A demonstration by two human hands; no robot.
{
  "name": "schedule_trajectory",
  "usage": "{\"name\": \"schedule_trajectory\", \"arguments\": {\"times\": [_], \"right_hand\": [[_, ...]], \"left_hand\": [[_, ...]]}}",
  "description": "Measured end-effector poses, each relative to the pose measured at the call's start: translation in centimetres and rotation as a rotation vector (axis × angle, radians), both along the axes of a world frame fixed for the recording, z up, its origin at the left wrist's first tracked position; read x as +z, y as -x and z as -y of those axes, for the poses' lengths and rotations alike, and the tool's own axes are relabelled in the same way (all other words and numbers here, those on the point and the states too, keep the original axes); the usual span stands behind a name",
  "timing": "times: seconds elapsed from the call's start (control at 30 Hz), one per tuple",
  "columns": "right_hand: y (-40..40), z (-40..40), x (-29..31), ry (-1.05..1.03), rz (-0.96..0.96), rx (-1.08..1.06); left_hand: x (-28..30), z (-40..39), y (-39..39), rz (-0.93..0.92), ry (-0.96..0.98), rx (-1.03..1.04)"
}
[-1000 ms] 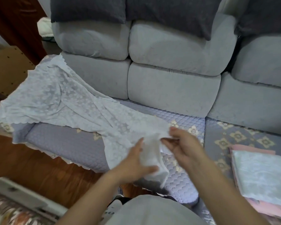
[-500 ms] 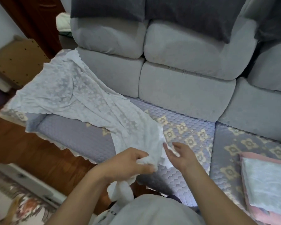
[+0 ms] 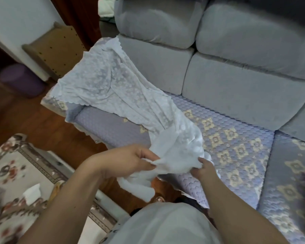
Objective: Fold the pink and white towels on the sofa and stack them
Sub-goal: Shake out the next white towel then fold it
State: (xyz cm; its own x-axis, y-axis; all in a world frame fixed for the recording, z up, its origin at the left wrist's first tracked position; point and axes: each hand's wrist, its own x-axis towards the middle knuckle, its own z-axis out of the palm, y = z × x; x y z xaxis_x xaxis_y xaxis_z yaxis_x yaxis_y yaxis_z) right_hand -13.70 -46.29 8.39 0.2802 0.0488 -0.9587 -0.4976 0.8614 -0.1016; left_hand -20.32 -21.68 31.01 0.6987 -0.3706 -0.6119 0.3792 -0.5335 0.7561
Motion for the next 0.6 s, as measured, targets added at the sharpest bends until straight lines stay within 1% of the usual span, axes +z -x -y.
{"name": "schedule_trajectory", "arguments": {"times": [0.07,0.1,0.17,0.2,0.27,0.3,0.33,0.37,0.4,0.43,0.47,0.53,0.57,0.6], "right_hand": [[-1.0,1.7,-0.5,0.107,-0.117,0.023],[-1.2,2.3,0.6,0.162,-0.080,0.095],[-1.0,3.9,2.7,0.419,0.151,0.317],[-1.1,4.4,3.9,0.571,0.206,0.475],[-1.8,5.3,4.9,0.748,0.389,0.633],[-2.8,5.4,6.0,0.811,0.360,0.605],[-3.6,5.4,6.9,0.963,0.315,0.663],[-4.3,5.2,8.3,1.149,0.265,0.625],[-5.5,4.8,9.5,1.184,0.275,0.512],[-6.5,4.3,10.6,1.110,0.389,0.454],[-6.9,3.3,11.7,1.046,0.544,0.554],[-5.9,1.2,14.2,0.820,0.827,1.007],[-5.1,0.6,14.9,0.729,0.901,1.193],[-4.4,0.3,15.2,0.719,0.925,1.313]], "left_hand": [[-0.7,-2.7,0.8,-0.018,-0.097,-0.028],[-1.2,-4.2,1.3,-0.025,-0.154,-0.027],[-2.4,-6.8,2.7,-0.087,-0.216,0.020],[-3.1,-7.6,3.3,-0.133,-0.203,0.062],[-4.3,-8.2,4.3,-0.190,-0.174,0.109],[-4.9,-8.1,4.6,-0.203,-0.174,0.102],[-5.6,-8.0,4.7,-0.203,-0.195,0.082],[-6.1,-7.8,4.7,-0.206,-0.222,0.059],[-6.7,-7.7,4.7,-0.201,-0.246,0.036],[-7.2,-7.5,4.7,-0.196,-0.241,0.047],[-7.6,-7.2,4.7,-0.181,-0.212,0.088],[-8.0,-5.9,4.4,-0.107,-0.152,0.247],[-8.2,-5.0,4.2,-0.028,-0.158,0.341],[-8.6,-3.8,3.9,0.052,-0.183,0.420]]}}
